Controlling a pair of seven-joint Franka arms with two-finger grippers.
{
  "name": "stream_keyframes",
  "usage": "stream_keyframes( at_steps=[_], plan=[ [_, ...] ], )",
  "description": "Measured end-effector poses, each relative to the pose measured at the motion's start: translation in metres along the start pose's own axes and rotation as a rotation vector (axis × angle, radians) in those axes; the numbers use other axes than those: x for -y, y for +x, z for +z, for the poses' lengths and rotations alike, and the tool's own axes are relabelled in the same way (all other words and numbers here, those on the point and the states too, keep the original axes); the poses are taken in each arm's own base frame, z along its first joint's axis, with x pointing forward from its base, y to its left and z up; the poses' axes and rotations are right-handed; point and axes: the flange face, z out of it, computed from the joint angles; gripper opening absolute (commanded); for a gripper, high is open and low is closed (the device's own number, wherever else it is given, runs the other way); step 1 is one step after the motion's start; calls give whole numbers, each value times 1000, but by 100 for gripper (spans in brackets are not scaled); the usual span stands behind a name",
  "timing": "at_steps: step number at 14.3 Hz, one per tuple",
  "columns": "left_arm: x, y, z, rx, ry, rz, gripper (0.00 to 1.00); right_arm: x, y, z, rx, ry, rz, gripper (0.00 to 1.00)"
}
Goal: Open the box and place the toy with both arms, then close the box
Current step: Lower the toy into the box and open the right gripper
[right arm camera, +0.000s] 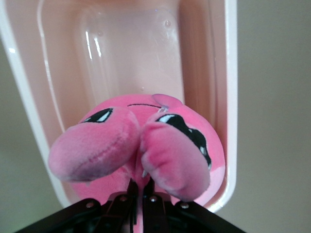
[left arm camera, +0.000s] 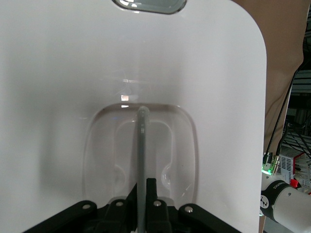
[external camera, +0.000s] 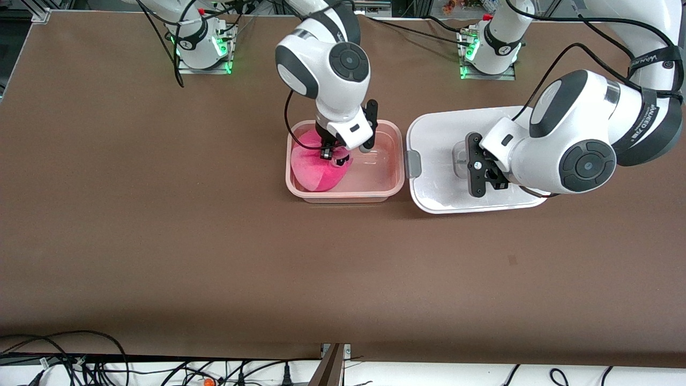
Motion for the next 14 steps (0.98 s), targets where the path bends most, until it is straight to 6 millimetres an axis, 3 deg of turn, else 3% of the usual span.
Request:
stream_keyframes(
  at_steps=[3, 4, 5, 6, 9, 14],
  plan=[
    [0, 0, 0, 0, 0, 0, 0, 5, 14, 28, 22, 4, 11, 0],
    [0, 0, 0, 0, 0, 0, 0, 7, 18, 34, 25, 4, 33, 34],
    [0, 0, 0, 0, 0, 0, 0, 10, 24, 40, 26, -7, 56, 96],
    [0, 0, 0, 0, -1, 0, 0, 17, 38, 51, 10, -33, 80, 100],
    [0, 0, 0, 0, -1, 0, 0, 22, 55, 60, -51, -57, 154, 100],
    [0, 0, 0, 0, -1, 0, 0, 13, 57, 43, -112, -78, 251, 100]
  ],
)
